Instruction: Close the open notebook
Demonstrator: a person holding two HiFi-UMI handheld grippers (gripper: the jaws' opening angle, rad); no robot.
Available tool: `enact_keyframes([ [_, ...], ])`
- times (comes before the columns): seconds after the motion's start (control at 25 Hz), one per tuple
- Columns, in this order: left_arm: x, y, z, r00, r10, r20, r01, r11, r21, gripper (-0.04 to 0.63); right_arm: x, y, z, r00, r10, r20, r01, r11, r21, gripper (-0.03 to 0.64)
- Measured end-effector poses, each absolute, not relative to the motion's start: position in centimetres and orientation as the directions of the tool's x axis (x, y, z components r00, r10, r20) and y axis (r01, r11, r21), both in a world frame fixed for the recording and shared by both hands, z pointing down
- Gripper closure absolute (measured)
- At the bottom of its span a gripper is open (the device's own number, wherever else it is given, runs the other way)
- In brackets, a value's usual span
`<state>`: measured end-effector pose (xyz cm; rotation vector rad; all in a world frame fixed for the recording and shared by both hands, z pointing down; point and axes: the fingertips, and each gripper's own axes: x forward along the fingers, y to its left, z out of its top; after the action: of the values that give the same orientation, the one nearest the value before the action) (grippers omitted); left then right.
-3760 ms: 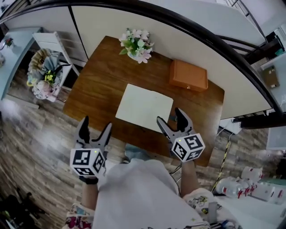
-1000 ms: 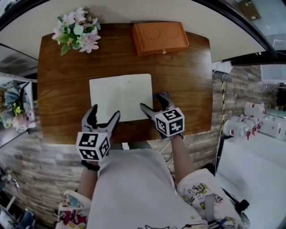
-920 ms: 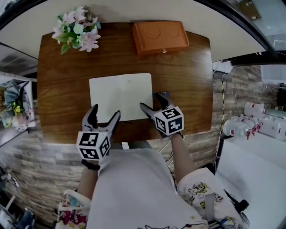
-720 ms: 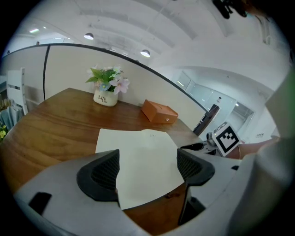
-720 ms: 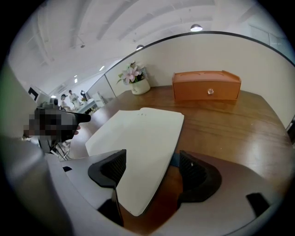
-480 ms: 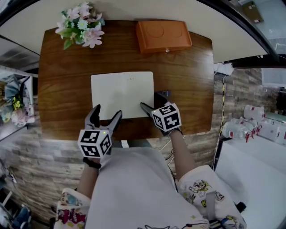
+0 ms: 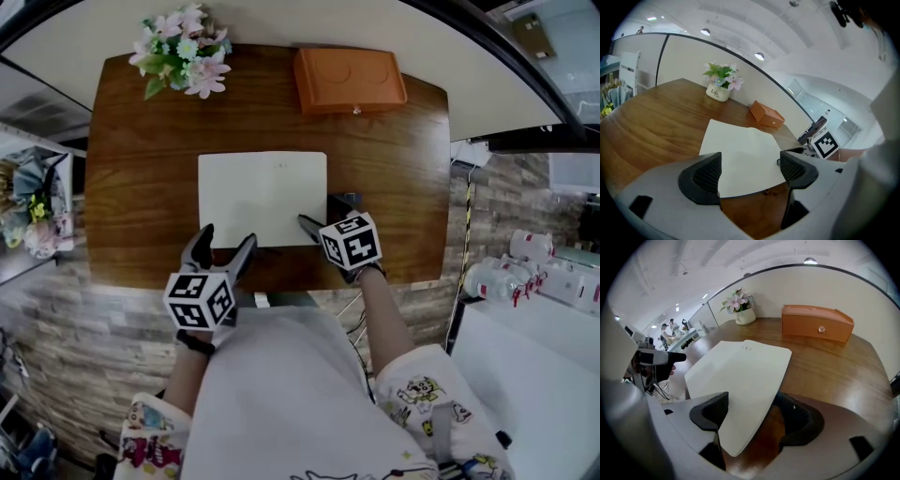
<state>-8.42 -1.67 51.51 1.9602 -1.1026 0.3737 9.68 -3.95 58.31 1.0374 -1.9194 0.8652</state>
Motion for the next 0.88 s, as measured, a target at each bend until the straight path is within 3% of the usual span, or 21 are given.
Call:
enact_keyframes([
  [0.56,-9.1,0.9,52.7,0.573,-0.575,0.583,-0.763,-0.115,0.636,0.233,9.8,-4.0,58.2,-0.363,-0.338,0.868,-0.879,0.435,-0.198,0.290],
  [0.88,-8.0,2.2,53.3,0.623,-0.586,0.518,-0.638,0.003,0.770,0.233,9.7,-4.1,58.3,-0.365,-0.334,0.869,-0.876,0.439,-0.199,0.290],
])
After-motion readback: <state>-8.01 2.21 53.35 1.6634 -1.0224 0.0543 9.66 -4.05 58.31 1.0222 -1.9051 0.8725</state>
